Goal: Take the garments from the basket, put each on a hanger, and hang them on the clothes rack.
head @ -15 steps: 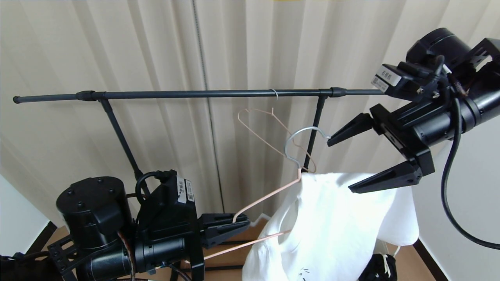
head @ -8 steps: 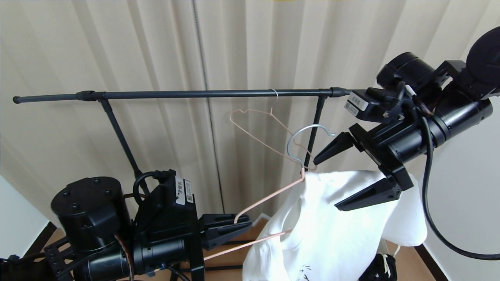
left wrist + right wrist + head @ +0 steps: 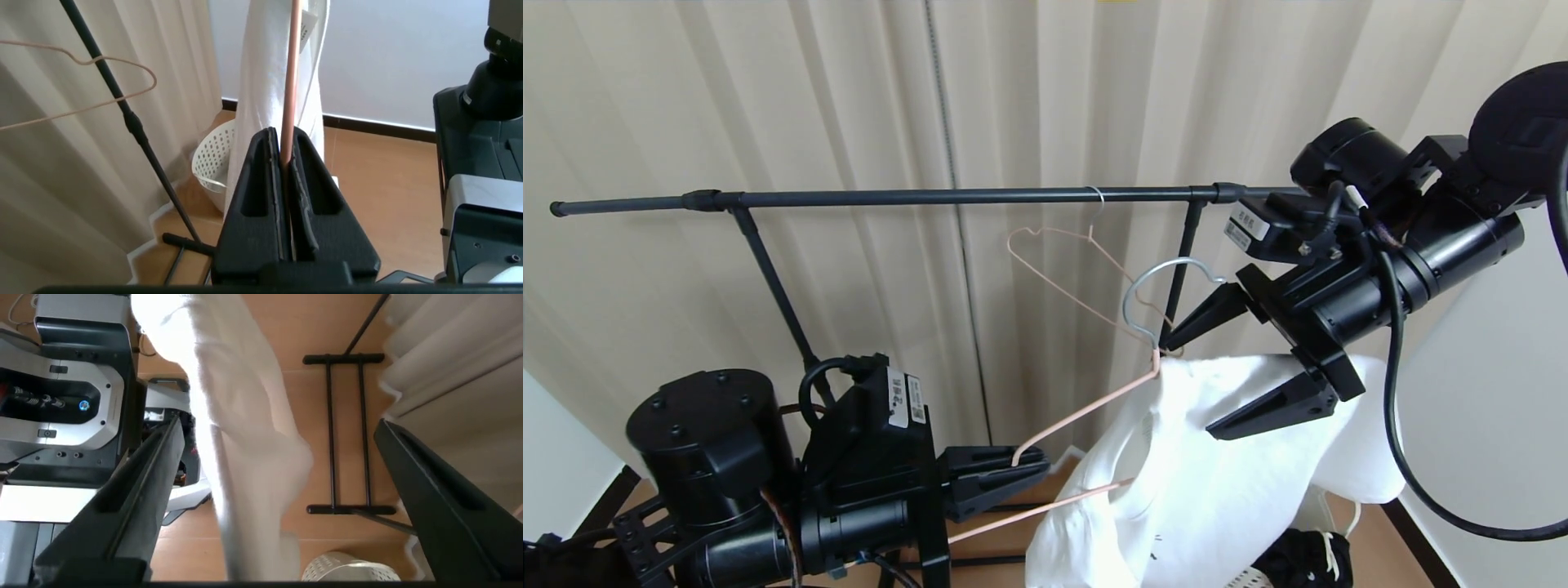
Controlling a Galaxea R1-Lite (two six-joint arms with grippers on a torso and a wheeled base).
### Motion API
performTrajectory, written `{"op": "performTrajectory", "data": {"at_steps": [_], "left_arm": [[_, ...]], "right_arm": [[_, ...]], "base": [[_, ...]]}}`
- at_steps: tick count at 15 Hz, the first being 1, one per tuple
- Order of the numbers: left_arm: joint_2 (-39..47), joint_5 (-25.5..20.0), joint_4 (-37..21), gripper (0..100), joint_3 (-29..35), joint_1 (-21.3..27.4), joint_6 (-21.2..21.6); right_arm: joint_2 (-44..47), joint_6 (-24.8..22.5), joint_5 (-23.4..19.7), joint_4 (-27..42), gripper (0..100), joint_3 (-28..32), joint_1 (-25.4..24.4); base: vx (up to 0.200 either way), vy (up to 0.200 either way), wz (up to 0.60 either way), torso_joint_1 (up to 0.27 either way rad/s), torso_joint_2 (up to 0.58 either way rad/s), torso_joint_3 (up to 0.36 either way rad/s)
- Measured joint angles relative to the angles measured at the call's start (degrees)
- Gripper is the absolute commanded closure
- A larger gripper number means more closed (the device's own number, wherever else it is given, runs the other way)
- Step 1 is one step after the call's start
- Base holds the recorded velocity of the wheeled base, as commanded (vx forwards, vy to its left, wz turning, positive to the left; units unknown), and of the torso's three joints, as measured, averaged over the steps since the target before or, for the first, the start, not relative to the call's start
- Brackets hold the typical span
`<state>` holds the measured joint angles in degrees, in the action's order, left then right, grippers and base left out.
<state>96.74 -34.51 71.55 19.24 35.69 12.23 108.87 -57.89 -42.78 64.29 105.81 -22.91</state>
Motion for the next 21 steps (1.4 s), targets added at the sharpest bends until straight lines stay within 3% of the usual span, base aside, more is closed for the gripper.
{"op": "performTrajectory", "data": {"at_steps": [14, 15, 21], "left_arm": [[-0.11, 0.02, 0.35, 100, -0.96, -0.26, 0.30], [-0.22, 0.00, 0.35, 0, -1.08, -0.26, 0.35], [-1.73, 0.00, 0.30, 0, -2.32, -0.48, 0.22]], "right_arm": [[-1.40, -0.02, -0.17, 0.55, 100, -1.51, -0.11], [-1.74, -0.05, -0.17, 0.40, 100, -1.99, -0.11], [-5.21, -0.10, -0.05, 0.16, 100, -6.80, -0.11]], "base": [[0.000, 0.000, 0.00, 0.000, 0.00, 0.000], [0.000, 0.000, 0.00, 0.000, 0.00, 0.000], [0.000, 0.000, 0.00, 0.000, 0.00, 0.000]]}}
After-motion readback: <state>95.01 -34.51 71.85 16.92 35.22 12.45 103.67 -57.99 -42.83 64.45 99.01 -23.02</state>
